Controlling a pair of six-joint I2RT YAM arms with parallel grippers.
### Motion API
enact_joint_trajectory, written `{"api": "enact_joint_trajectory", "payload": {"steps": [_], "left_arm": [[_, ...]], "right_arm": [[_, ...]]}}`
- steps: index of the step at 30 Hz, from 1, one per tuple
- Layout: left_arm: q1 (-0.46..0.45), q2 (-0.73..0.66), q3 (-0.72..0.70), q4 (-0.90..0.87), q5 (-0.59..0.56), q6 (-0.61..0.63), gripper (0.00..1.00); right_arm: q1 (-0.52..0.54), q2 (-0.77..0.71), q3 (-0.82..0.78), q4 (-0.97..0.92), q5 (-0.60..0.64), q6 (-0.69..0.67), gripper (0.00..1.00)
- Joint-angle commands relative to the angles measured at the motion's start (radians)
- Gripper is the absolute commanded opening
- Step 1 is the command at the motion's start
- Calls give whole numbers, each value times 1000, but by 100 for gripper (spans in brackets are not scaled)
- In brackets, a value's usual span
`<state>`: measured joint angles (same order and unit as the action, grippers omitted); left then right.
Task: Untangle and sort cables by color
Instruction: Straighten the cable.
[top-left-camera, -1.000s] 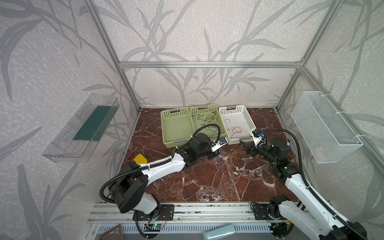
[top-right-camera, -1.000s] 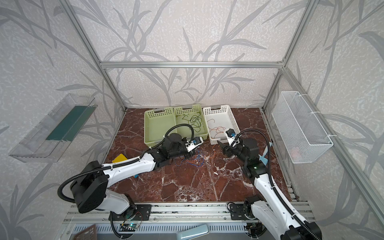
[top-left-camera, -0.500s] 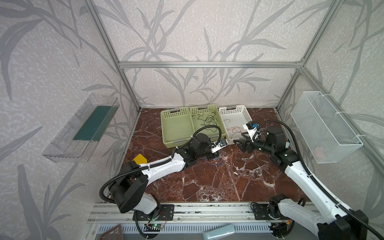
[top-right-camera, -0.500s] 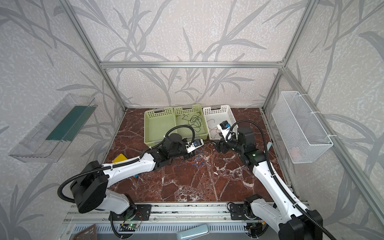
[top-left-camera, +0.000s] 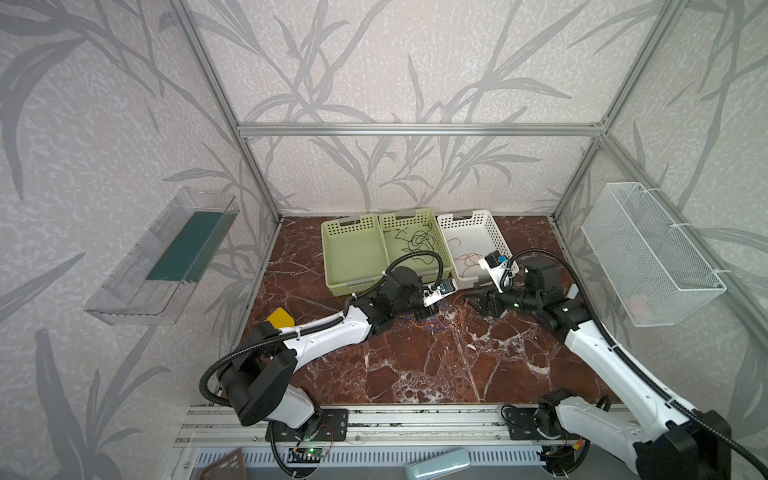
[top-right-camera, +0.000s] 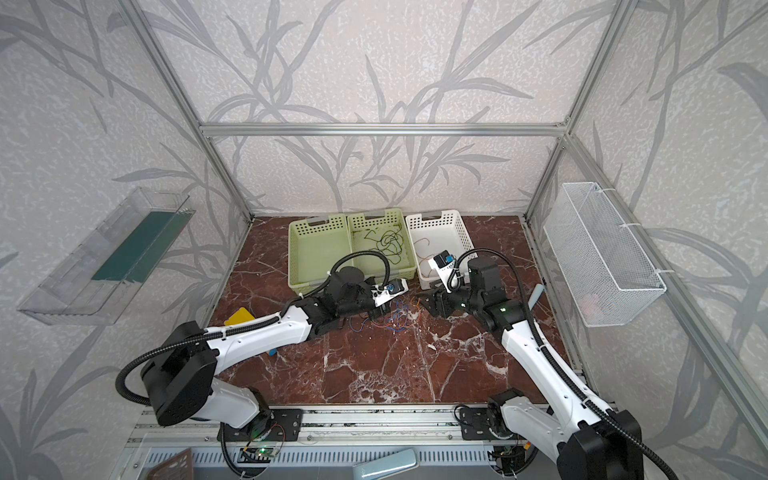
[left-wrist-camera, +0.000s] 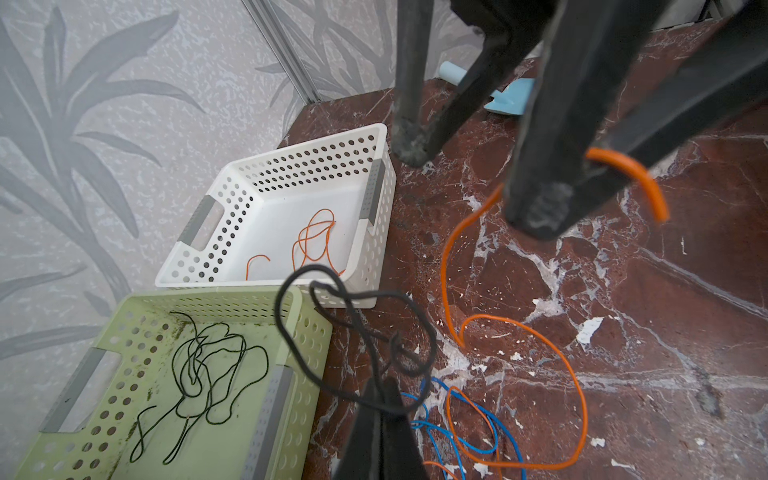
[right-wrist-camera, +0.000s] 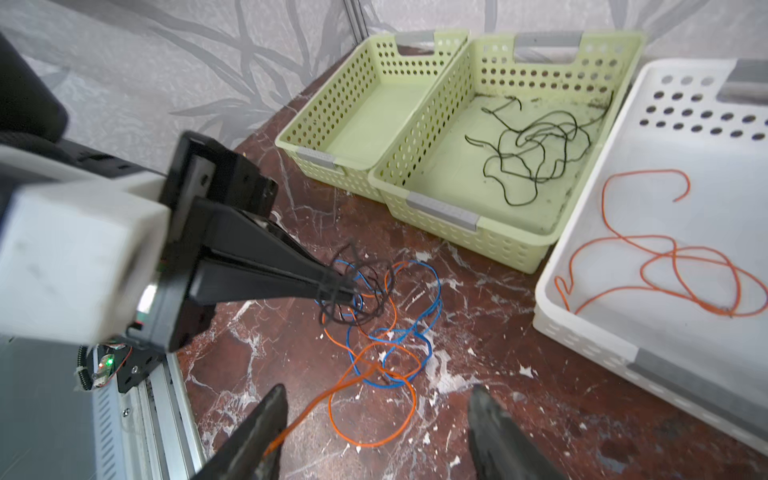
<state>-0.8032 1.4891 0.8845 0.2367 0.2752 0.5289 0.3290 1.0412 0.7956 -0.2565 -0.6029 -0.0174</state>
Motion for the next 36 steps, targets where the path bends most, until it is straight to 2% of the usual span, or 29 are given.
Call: {"api": "enact_joint_trajectory", "payload": {"steps": [1,10,27,33,36], "left_arm": [[-5,8,23,-28,10,47,0],[-17,8,40,-71,13,87,0],[-31,-16,60,-108,-12,153,0],[-42,-15,65,-144,-33,251,0],[-42,-20,64,-175,-53,321,0]], "right_arm": [[25,15,22,69,5,31,66],[89,144,105,86,97,48,64],[109,216,138,-3,248,-5,62],[110,280,200,-89,198,-42,62],[98,270,207,-114,124,-50,64]]}}
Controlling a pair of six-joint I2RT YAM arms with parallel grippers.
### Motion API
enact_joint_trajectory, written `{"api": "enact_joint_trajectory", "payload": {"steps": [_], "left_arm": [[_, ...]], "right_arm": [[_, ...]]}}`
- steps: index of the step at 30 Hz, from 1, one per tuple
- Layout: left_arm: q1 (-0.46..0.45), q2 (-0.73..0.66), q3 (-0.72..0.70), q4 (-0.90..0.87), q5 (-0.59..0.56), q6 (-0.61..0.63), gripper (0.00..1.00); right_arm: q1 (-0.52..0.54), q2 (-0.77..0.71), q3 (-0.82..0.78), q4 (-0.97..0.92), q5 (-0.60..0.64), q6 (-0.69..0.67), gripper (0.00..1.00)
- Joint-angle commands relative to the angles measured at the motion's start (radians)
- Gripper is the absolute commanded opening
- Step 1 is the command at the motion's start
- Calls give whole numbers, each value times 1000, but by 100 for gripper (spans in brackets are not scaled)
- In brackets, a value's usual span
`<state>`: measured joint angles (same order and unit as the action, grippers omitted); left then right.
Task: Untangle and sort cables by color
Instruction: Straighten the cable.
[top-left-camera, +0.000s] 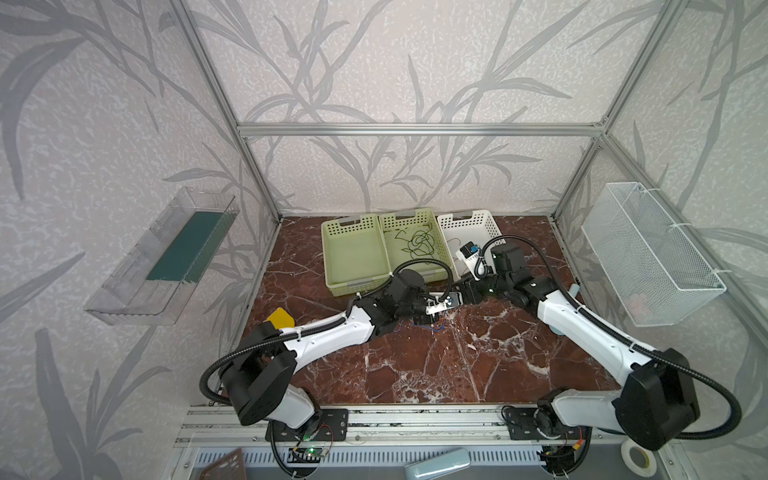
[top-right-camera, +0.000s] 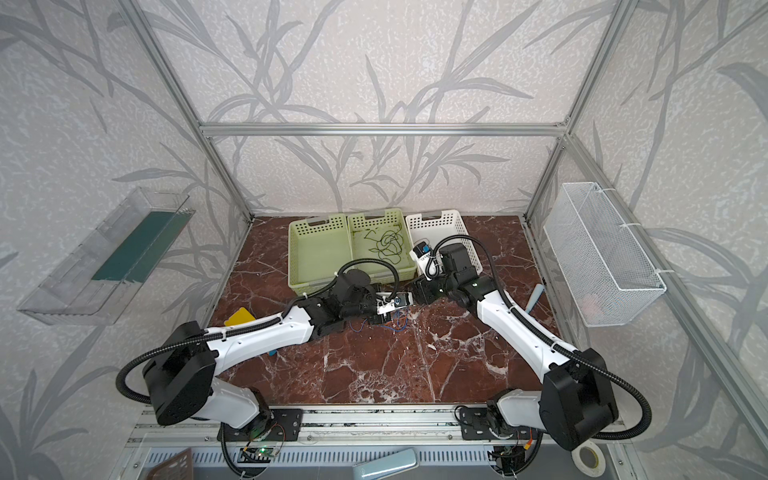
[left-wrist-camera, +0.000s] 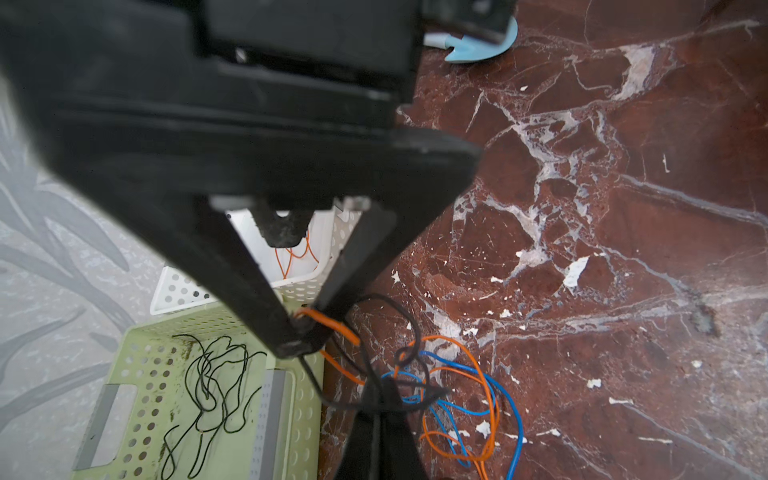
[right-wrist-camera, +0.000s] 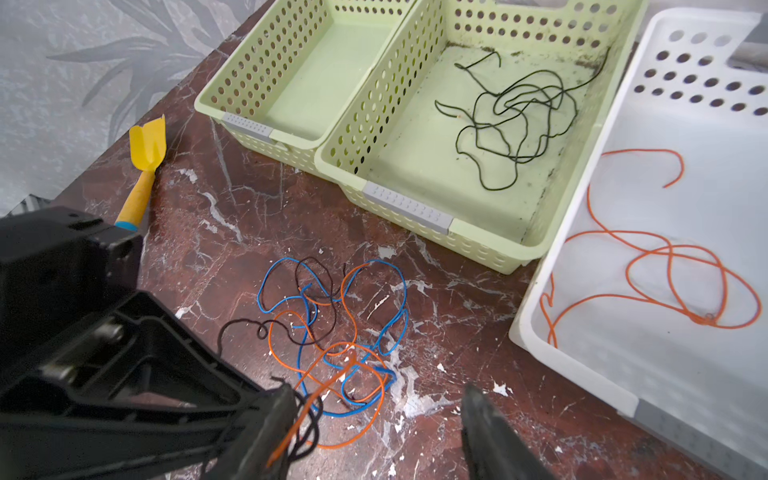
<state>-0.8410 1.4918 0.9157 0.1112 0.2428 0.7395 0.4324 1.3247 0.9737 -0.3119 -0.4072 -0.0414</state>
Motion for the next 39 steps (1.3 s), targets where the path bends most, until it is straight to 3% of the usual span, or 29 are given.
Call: {"api": "enact_joint_trajectory", "payload": {"steps": [1,11,25,36,39], "left_arm": [[-4,-25,32,-60,-21,138,0],[-3,-24,40,-69,-29,203,0],[-4,-24,53,-53,13,206,0],[-5,-56,25,-26,107,143,0],[-4,-75,12,-14,119,129,0]], "right_arm": [[-10,-21,20,-49,-90,-28,64],[-41,-3,44,-184,-163,-109,65],[-11,71,52,-131,-124,-81,65],[-22,18,-127,274,-110,34,67],[-36,34,-139,308,-120,48,67]]}}
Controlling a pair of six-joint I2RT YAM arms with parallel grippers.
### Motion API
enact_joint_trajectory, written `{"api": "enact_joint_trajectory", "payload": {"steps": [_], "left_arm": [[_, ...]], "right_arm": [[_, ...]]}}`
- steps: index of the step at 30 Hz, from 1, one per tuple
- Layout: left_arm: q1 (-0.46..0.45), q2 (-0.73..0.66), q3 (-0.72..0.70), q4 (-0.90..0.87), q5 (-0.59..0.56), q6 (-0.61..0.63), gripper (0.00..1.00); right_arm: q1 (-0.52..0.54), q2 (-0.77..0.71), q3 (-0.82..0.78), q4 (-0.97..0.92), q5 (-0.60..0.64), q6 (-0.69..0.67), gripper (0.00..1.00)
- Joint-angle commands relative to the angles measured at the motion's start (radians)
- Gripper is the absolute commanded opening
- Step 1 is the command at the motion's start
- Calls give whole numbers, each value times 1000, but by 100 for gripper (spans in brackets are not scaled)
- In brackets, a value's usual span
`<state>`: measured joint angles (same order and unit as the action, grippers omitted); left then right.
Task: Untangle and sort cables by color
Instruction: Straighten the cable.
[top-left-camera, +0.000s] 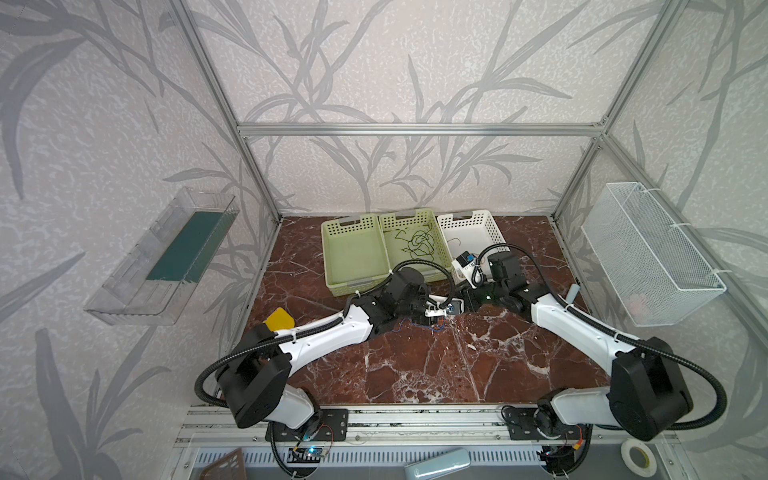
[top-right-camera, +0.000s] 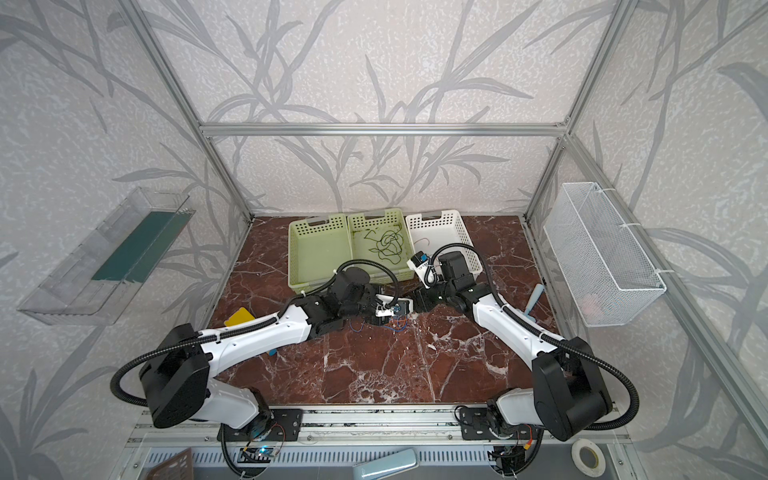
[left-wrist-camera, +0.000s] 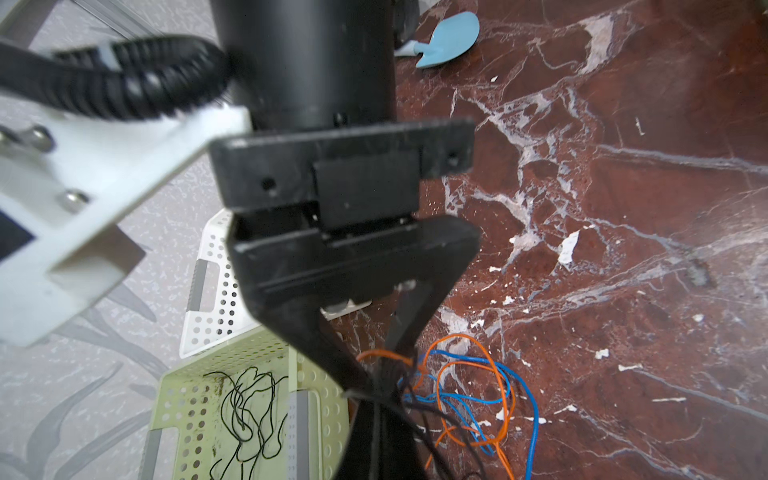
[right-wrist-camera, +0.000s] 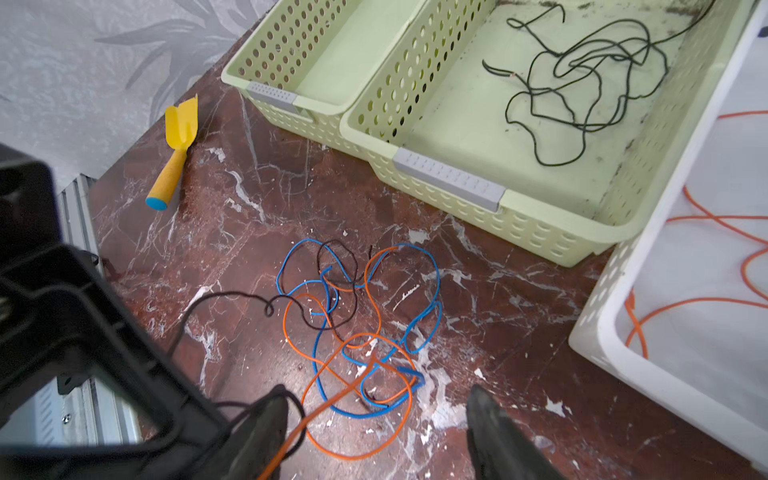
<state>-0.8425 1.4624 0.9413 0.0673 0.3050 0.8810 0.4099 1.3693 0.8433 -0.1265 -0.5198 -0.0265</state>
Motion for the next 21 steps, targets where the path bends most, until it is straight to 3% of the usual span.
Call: {"api": "enact_joint_trajectory", "payload": {"steps": [1,4,9,21], "left_arm": [[-3,-53,-16,36,56,-21,0],[-3,-62,-17,15,52,-31,0],[-2,-85,-47,-5,24,-51,0],[49,-140,-91,-8,-42,-92,0]], "right_arm": [[-15,-3,0,109,-1,26,67],[-32,3,17,76,70,36,65],[-86,-80,-55,183,259,150,63],[-186,-191,-76,64,483,91,65]]}}
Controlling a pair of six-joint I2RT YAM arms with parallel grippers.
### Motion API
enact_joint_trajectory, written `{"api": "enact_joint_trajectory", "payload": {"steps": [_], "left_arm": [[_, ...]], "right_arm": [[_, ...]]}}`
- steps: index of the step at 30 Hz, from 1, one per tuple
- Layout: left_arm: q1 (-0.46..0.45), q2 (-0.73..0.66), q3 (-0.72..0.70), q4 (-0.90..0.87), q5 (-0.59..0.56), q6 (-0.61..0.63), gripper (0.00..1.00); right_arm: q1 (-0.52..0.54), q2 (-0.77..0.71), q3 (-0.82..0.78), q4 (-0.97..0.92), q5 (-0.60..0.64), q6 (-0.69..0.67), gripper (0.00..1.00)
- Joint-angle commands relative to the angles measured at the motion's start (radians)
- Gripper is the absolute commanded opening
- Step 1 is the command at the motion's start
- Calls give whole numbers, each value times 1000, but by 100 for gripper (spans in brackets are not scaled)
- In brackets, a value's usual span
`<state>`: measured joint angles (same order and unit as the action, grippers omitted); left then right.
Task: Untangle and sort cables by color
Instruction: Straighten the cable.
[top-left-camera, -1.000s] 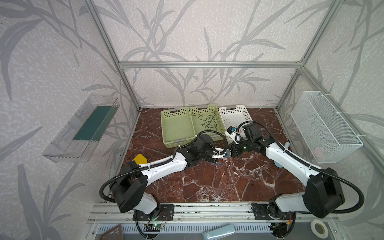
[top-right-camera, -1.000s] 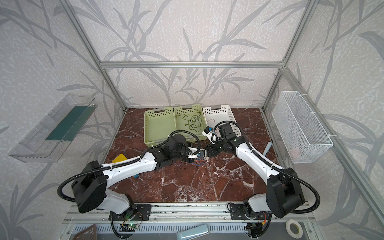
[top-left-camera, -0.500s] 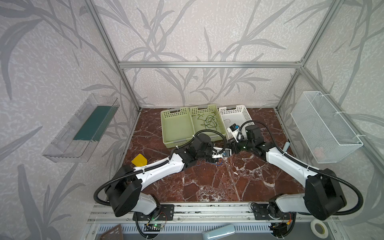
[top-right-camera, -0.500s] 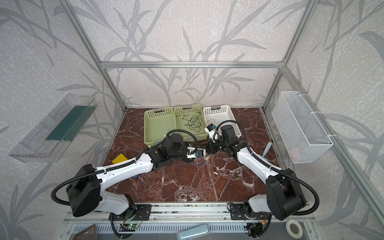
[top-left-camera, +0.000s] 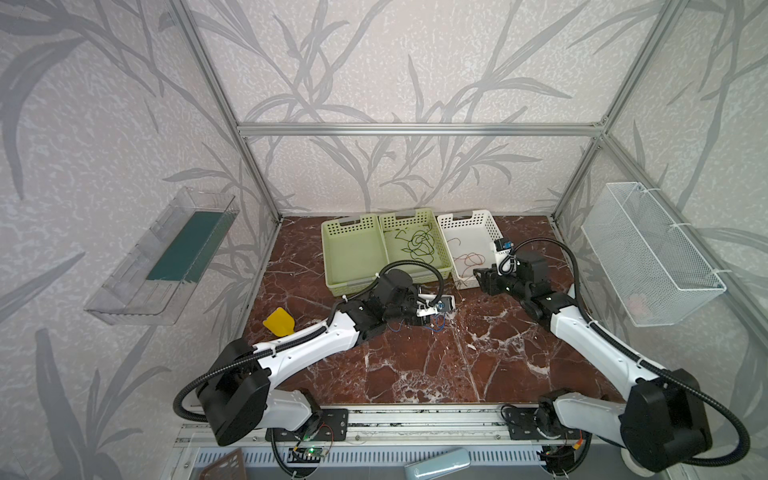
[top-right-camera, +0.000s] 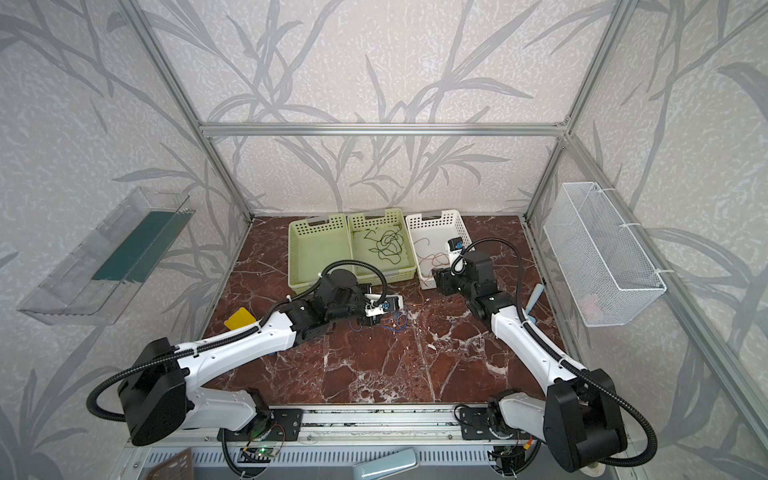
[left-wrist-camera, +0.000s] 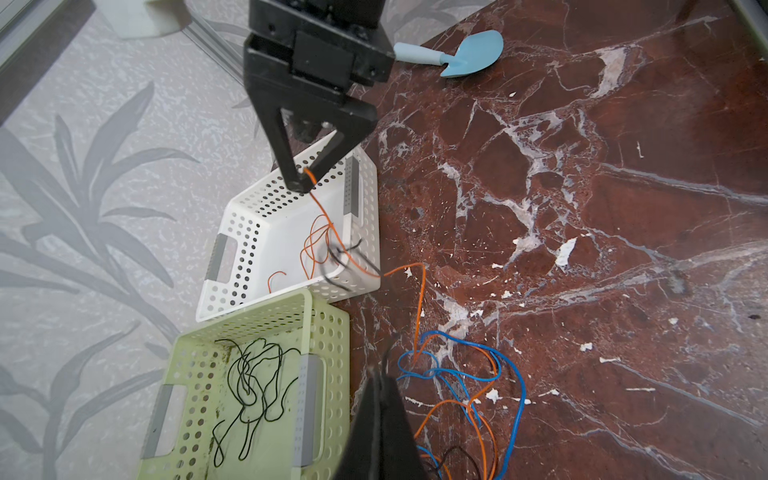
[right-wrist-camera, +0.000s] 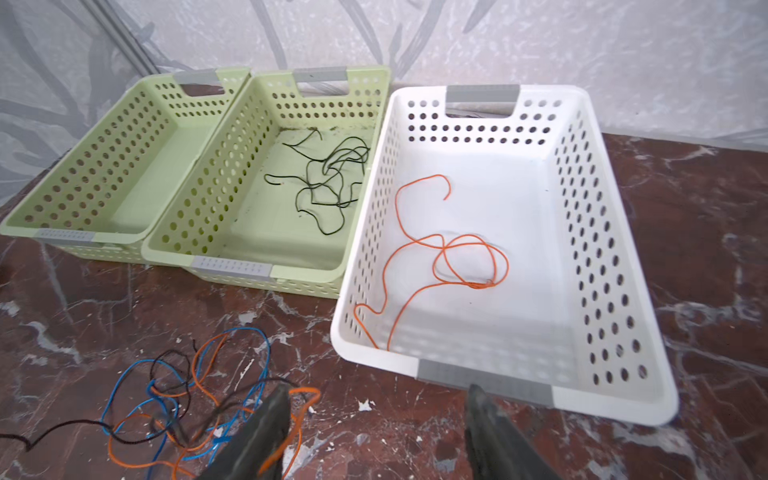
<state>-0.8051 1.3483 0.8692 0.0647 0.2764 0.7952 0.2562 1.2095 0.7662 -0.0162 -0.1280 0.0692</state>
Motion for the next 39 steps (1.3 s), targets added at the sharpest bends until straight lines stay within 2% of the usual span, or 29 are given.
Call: {"api": "enact_joint_trajectory", "payload": {"steps": [1,6,8,10,11,15,23,29,34,39], "left_arm": [[19,-31,-20,-5,-17,-8,0],[48,-60,-11,9,-12,-28,0],[51,-67,10,4,-11,-41,0],[56,-73,50,-15,-10,-58,0],[58,-76,73,-25,-13,-69,0],[79,-76,217,-108,-17,-112,0],[99,-24,479,-240,3,-79,0],[116,28,590,-253,37,-80,0],[116,64,644,-273,95,-82,0],[116,81,654,-260,170,-103,0]], "right_arm": [[-48,-39,0,-55,102,2,66],[-77,-53,8,-113,116,-17,65],[-77,-57,3,-113,26,-47,66],[-73,-61,-19,-90,-143,-118,70],[-65,-62,-32,-80,-168,-122,72],[-19,-67,-73,-93,-187,-172,74],[26,-65,-114,-24,-210,-183,74],[31,-69,-89,-14,-249,-186,78],[45,-153,-101,178,-306,-148,79],[77,-137,-25,213,-397,-197,79]]}}
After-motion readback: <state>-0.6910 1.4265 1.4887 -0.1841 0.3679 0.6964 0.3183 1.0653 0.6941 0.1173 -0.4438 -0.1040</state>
